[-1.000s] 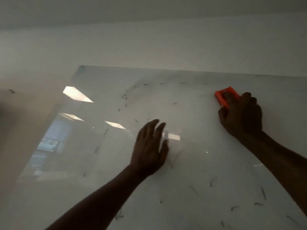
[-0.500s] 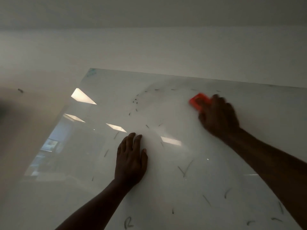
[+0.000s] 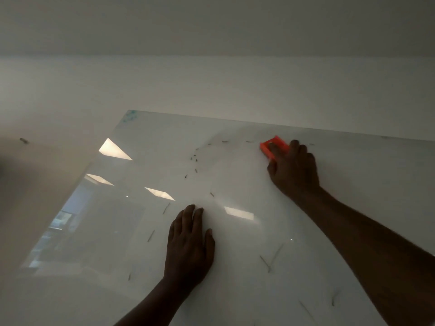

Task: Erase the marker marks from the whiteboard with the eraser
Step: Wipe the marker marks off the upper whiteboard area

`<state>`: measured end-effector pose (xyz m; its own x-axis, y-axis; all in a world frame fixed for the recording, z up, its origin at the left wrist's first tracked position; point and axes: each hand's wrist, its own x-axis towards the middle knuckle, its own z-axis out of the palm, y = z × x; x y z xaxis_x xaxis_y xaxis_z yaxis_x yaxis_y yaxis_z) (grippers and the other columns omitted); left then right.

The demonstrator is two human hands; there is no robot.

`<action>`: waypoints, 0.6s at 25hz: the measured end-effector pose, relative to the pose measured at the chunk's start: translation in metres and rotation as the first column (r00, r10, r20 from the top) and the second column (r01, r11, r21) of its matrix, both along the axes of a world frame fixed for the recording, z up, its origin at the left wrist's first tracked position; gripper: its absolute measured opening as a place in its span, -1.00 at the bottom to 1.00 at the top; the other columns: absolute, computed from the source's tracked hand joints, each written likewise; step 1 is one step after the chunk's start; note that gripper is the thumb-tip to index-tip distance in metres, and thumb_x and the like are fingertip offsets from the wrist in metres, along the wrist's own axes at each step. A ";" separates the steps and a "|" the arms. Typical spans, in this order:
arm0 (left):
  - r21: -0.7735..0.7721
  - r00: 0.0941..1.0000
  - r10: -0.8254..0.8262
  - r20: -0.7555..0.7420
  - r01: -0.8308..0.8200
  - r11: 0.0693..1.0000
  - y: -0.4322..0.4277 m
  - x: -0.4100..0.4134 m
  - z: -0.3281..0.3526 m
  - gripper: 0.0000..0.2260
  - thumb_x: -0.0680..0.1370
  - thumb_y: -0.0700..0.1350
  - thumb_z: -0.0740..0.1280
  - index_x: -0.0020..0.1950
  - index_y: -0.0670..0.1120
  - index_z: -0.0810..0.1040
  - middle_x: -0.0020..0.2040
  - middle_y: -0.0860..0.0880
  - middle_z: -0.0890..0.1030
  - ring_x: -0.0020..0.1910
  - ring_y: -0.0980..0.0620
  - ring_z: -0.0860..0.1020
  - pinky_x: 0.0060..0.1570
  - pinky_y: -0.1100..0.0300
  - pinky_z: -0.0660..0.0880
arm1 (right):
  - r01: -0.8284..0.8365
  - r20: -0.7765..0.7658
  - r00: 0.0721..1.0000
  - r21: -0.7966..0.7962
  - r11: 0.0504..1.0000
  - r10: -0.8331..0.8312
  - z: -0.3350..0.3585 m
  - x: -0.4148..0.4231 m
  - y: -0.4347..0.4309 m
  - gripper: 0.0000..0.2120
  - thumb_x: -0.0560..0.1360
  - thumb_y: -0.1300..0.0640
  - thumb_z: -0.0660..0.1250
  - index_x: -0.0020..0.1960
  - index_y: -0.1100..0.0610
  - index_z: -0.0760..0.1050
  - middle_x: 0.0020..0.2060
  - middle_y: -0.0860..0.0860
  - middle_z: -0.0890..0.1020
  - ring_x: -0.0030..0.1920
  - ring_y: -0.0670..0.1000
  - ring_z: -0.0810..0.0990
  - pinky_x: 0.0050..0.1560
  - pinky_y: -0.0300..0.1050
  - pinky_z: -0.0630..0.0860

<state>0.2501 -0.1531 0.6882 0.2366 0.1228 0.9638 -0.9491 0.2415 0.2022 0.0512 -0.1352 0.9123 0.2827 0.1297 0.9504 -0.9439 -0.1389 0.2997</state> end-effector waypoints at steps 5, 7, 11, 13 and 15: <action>0.008 1.000 0.012 -0.016 -0.012 1.000 0.001 0.001 0.001 -0.49 0.59 0.03 0.18 0.39 -0.29 0.54 0.39 -0.29 0.54 0.35 -0.33 0.53 0.31 -0.25 0.50 | -0.125 -0.380 0.915 0.063 0.990 0.140 -0.089 0.065 -0.012 -0.41 0.46 -0.06 0.24 0.48 0.02 0.37 0.14 0.22 0.47 0.01 0.25 0.50 -0.02 0.07 0.48; -0.006 1.000 0.015 -0.017 -0.015 1.000 0.001 0.000 0.000 -0.49 0.58 0.04 0.19 0.39 -0.27 0.55 0.38 -0.28 0.55 0.34 -0.32 0.54 0.30 -0.23 0.50 | -0.107 -0.619 0.777 0.049 0.993 0.114 -0.073 0.049 -0.010 -0.41 0.41 -0.12 0.26 0.44 -0.07 0.39 0.10 0.17 0.51 -0.03 0.19 0.51 -0.09 0.03 0.51; -0.046 0.999 0.043 -0.013 -0.044 0.998 -0.006 0.003 0.001 -0.48 0.57 0.05 0.16 0.38 -0.24 0.56 0.36 -0.25 0.56 0.30 -0.29 0.56 0.28 -0.18 0.49 | -0.061 -0.131 0.990 -0.033 0.998 0.056 0.021 0.042 -0.007 -0.44 0.51 -0.06 0.25 0.50 -0.04 0.33 0.22 0.22 0.40 0.13 0.26 0.45 0.11 0.10 0.47; -0.066 0.999 0.054 -0.007 -0.055 0.996 -0.009 0.005 0.001 -0.48 0.56 0.06 0.16 0.37 -0.23 0.57 0.35 -0.23 0.57 0.29 -0.28 0.58 0.26 -0.17 0.51 | -0.118 0.179 0.976 -0.035 0.992 0.122 0.037 0.071 -0.003 -0.51 0.53 -0.02 0.24 0.43 0.05 0.36 0.26 0.22 0.36 0.20 0.27 0.41 0.18 0.11 0.42; -0.070 0.997 0.072 0.000 -0.072 0.995 -0.012 0.006 0.002 -0.48 0.55 0.07 0.16 0.36 -0.22 0.58 0.34 -0.23 0.58 0.28 -0.27 0.59 0.24 -0.18 0.52 | -0.192 0.122 0.975 0.042 0.980 0.186 0.024 0.120 0.000 -0.52 0.53 -0.01 0.23 0.44 0.02 0.37 0.33 0.22 0.35 0.26 0.27 0.39 0.23 0.11 0.38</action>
<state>0.2564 -0.1646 0.6899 0.2227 0.2069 0.9527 -0.9649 0.1862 0.1851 0.1709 -0.1354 0.9366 0.1438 0.1189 0.9824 -0.9272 -0.3307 0.1758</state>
